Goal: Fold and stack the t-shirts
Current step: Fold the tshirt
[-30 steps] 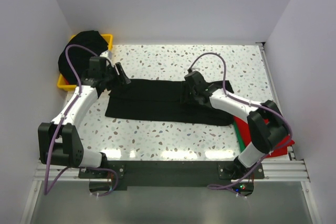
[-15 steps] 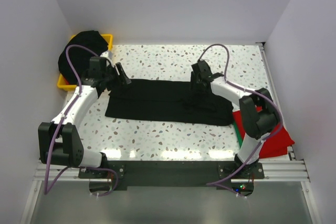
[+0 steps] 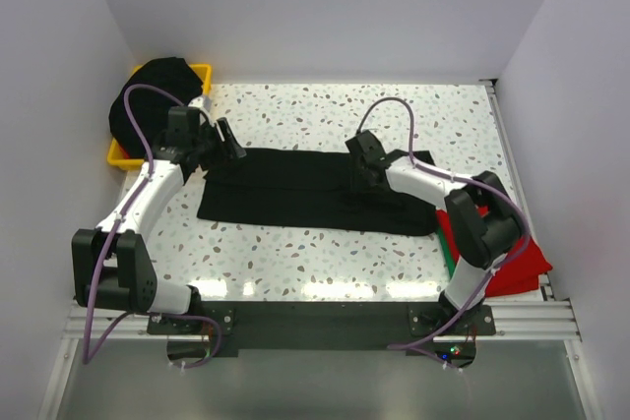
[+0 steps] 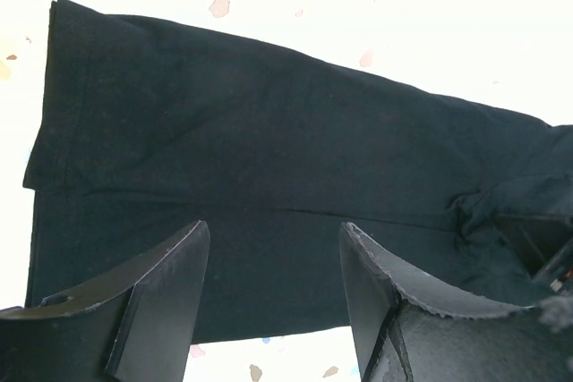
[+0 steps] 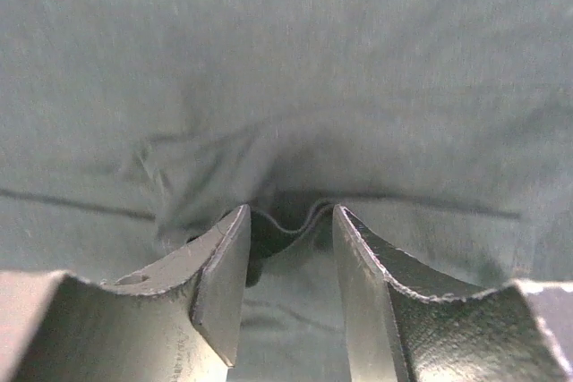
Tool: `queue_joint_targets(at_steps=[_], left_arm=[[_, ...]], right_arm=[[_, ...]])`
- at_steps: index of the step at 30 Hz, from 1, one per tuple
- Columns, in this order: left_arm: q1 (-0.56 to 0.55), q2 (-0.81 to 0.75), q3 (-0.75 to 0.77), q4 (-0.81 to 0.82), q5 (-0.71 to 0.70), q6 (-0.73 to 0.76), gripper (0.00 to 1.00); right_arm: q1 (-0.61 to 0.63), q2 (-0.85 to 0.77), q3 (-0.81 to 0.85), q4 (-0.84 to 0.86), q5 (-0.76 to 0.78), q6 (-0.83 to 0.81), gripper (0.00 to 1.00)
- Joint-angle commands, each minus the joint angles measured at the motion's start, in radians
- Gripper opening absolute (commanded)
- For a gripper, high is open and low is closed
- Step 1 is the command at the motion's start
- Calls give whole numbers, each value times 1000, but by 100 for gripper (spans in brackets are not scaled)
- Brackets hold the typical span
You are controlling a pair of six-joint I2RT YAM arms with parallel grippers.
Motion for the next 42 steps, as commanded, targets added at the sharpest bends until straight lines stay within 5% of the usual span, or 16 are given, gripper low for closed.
queue_joint_targets(at_steps=[1, 18, 26, 42], left_arm=[[5, 5, -7, 43, 25, 4, 65], [5, 16, -10, 49, 42, 0, 65], [5, 14, -12, 47, 45, 0, 65], [5, 11, -12, 46, 43, 0, 65]], right_arm=[[13, -82, -31, -12, 23, 8, 45], [143, -200, -180, 5, 9, 110, 43], [144, -263, -114, -36, 72, 73, 46], [21, 65, 180, -113, 161, -55, 33]])
